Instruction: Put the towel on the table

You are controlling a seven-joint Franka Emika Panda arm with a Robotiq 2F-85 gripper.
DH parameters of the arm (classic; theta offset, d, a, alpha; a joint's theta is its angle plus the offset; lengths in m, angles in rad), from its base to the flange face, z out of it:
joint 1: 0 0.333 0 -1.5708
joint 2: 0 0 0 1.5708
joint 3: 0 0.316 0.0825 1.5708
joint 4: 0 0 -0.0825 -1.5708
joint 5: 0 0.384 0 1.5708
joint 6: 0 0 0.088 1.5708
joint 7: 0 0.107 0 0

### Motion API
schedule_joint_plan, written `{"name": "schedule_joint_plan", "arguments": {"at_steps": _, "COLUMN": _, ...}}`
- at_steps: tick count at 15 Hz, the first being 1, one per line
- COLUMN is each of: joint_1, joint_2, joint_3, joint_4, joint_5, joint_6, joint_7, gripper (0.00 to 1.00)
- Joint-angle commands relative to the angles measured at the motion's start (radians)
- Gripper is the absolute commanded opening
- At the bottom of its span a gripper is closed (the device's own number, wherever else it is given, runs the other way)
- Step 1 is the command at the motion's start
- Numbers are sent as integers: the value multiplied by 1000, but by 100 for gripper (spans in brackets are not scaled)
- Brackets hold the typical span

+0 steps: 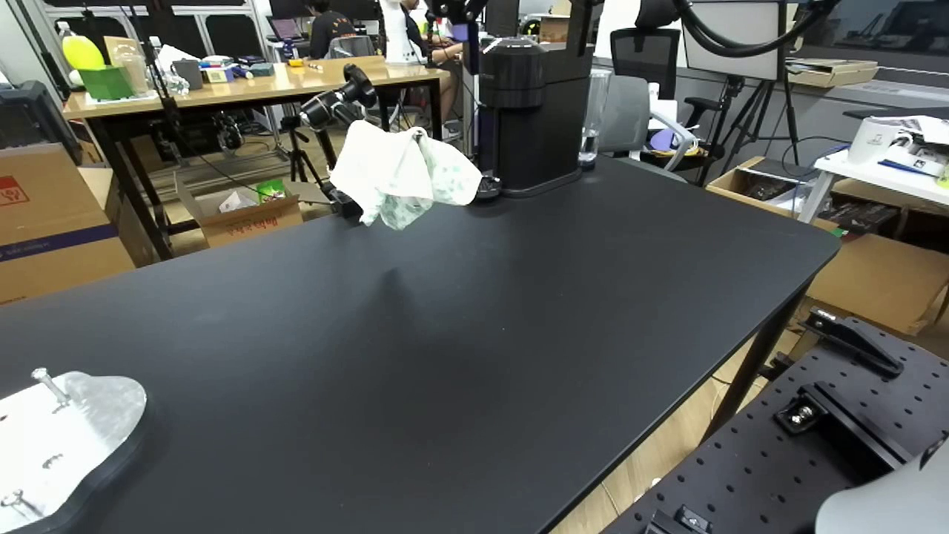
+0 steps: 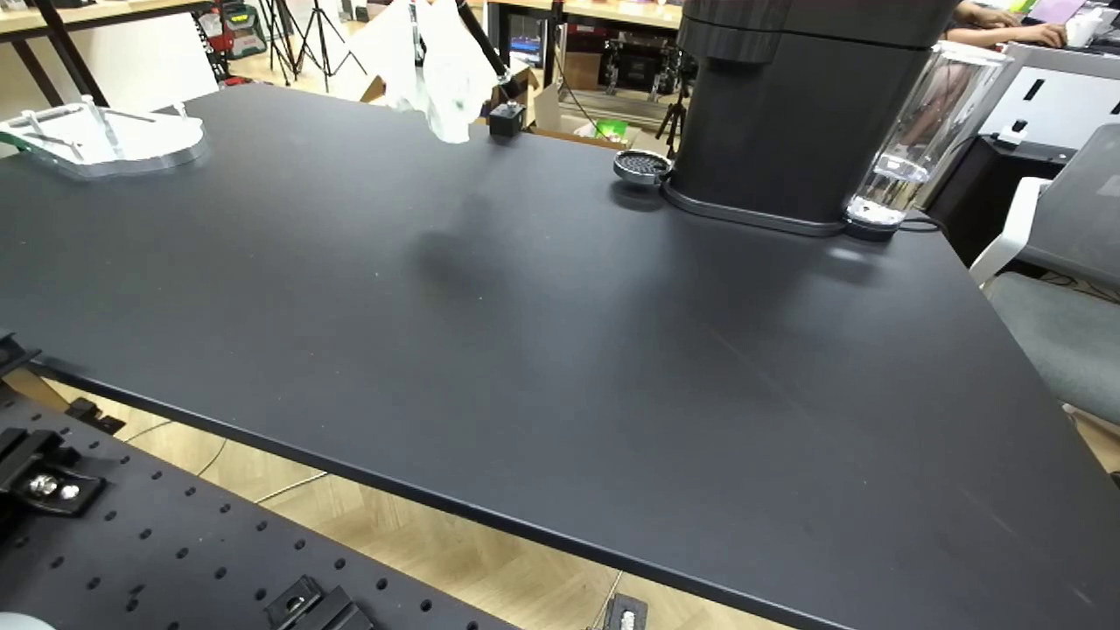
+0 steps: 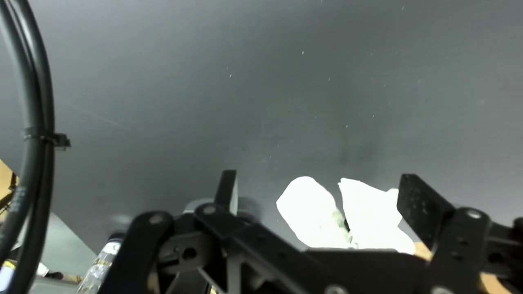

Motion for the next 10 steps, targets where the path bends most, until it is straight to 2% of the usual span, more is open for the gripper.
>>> {"name": "schedule_joint_plan", "arguments": {"at_steps": 1, "joint_1": -50, "joint_2": 104, "joint_3": -55, "joint_4": 45, "joint_5": -79, "joint_6": 105, "joint_7": -45, "gripper": 100}}
{"name": "schedule_joint_plan", "arguments": {"at_steps": 5, "joint_1": -34, "joint_2": 258, "joint_3": -146, "joint_4": 129, "joint_5": -110, "joint_6": 174, "joint_7": -236, "gripper": 100}}
{"name": "schedule_joint_plan", "arguments": {"at_steps": 10, "joint_1": 45, "joint_2": 433, "joint_3": -262, "joint_4": 258, "joint_5": -65, "joint_6": 118, "joint_7": -578, "gripper": 100}}
